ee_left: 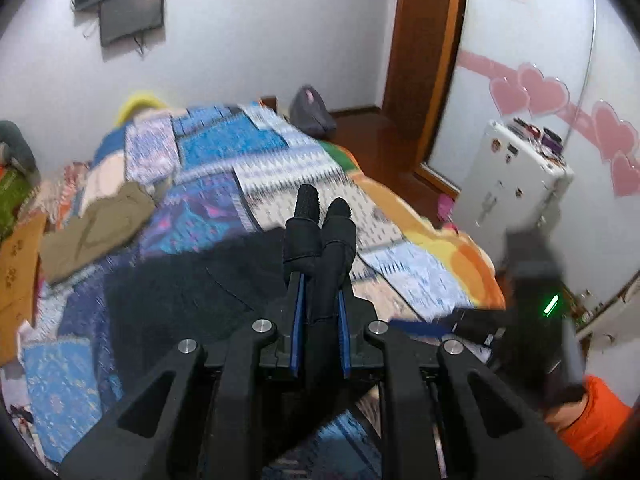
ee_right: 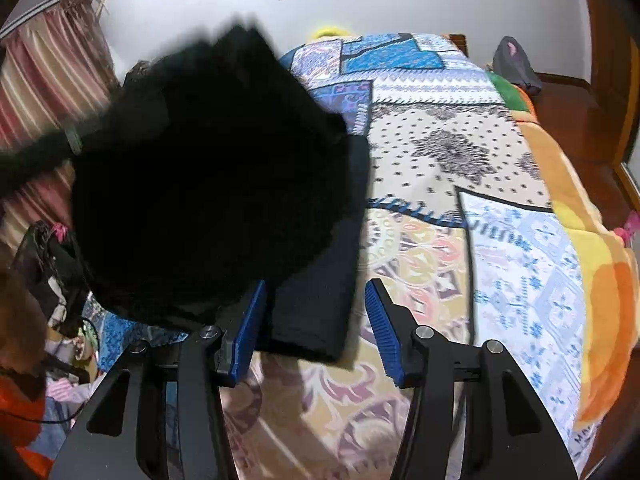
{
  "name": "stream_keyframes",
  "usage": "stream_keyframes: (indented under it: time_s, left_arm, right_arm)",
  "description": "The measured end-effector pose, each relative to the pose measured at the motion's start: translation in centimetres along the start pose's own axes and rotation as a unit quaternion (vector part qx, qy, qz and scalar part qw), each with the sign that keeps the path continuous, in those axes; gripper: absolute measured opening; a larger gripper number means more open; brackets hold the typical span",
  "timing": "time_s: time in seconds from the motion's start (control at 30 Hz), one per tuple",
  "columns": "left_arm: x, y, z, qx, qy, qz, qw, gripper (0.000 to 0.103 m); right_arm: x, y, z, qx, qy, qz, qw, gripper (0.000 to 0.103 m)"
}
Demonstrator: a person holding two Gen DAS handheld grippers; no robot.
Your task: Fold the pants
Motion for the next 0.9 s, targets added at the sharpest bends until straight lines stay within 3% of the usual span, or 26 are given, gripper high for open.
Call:
stream_keyframes:
  time_s: [0.3, 0.37, 0.47, 0.7, 0.9]
  left_arm:
    - [2.8, 2.6, 4.9, -0.007, -0.060, 0.040, 0.9974, 0.021]
    - [2.6, 3.0, 5.1, -0.017, -0.058, 0.056, 0.9966, 0.037]
    - [2.0, 3.2, 4.9, -0.033, -0.053, 0.078, 0.9950, 0.047]
    - [-1.6, -0.4, 3.0, -0.053, -0.013, 0.036, 0.9979, 0.047]
    - [-3.6, -8.3, 2.4, -0.059, 0.004, -0.058, 0.9966, 0.059]
  right_arm:
    - [-4.3, 2.4, -0.8, 0.014, 0.036, 0.040, 0.998, 0.049]
    - [-4.8, 2.3, -0.7, 0.014, 0.040, 0.041, 0.998, 0.049]
    - [-4.9, 1.8, -0.8, 0.011, 0.046, 0.039, 0.998, 0.049]
    - [-5.0, -0.3, -1.0, -0.006, 0.053, 0.027, 0.998, 0.049]
    - [-3.5, -2.2, -0.5, -0.019, 0.037, 0.013, 0.999, 0.051]
Point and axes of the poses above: each gripper's, at about its wrist camera, not at the fingertips, and x roughly the way its jaws point, y to its right, z to its underside, the point moved 10 cm from there along x, roughly the way its jaws point, and after that the axes turned 12 degrees about x, right-handed, at the moved point
